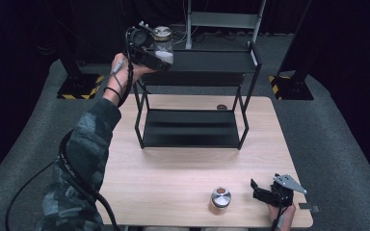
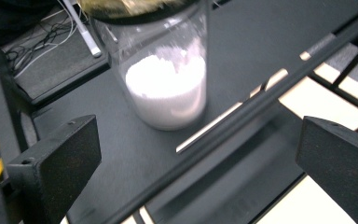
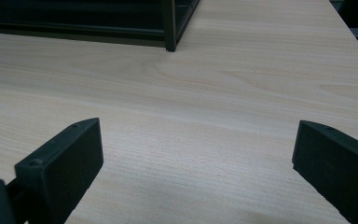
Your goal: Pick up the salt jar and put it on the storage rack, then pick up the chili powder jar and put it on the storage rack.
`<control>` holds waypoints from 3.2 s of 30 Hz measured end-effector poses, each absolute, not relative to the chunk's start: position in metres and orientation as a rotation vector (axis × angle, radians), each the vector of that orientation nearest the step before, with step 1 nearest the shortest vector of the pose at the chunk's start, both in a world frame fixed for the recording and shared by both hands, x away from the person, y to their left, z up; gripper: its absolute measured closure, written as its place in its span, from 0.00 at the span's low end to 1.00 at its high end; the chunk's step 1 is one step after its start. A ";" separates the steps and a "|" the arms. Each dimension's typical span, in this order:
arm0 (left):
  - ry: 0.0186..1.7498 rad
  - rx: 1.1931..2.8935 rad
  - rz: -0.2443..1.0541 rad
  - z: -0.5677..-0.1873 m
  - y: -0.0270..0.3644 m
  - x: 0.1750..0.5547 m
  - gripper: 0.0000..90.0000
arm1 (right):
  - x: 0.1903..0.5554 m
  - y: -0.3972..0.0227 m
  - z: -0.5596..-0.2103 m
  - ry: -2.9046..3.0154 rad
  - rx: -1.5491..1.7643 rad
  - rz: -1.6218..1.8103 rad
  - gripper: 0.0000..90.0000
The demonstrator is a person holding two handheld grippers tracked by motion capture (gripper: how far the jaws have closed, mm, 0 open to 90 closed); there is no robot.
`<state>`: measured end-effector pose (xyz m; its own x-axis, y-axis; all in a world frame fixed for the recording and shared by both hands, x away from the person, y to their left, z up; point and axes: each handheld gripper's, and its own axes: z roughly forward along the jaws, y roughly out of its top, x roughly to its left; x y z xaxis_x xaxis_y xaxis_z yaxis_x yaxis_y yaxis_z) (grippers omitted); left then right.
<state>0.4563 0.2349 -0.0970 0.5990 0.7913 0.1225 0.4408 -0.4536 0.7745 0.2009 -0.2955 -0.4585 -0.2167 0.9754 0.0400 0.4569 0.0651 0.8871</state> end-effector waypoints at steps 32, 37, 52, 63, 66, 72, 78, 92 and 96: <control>0.735 2.358 0.606 -0.248 0.225 0.335 0.00 | 0.201 -0.295 -0.458 1.742 1.438 1.095 0.01; 0.793 2.368 0.565 -0.292 0.230 0.329 0.00 | 0.201 -0.295 -0.458 1.742 1.437 1.093 0.01; 0.956 2.324 0.501 -0.386 0.246 0.305 0.00 | 0.202 -0.294 -0.458 1.742 1.439 1.086 0.01; 1.013 2.232 0.509 -0.418 0.252 0.291 0.00 | 0.201 -0.293 -0.458 1.737 1.443 1.085 0.01; 1.031 2.205 0.502 -0.424 0.254 0.289 0.00 | 0.201 -0.293 -0.458 1.730 1.444 1.088 0.01; 1.051 2.167 0.491 -0.432 0.257 0.286 0.00 | 0.201 -0.293 -0.458 1.733 1.442 1.087 0.01; 1.074 2.131 0.458 -0.437 0.264 0.287 0.00 | 0.201 -0.293 -0.458 1.732 1.444 1.083 0.01; 1.084 2.126 0.457 -0.437 0.264 0.287 0.00 | 0.200 -0.295 -0.457 1.740 1.462 1.092 0.00; 1.084 2.125 0.458 -0.437 0.264 0.287 0.00 | 0.196 -0.298 -0.448 1.809 1.450 1.098 0.00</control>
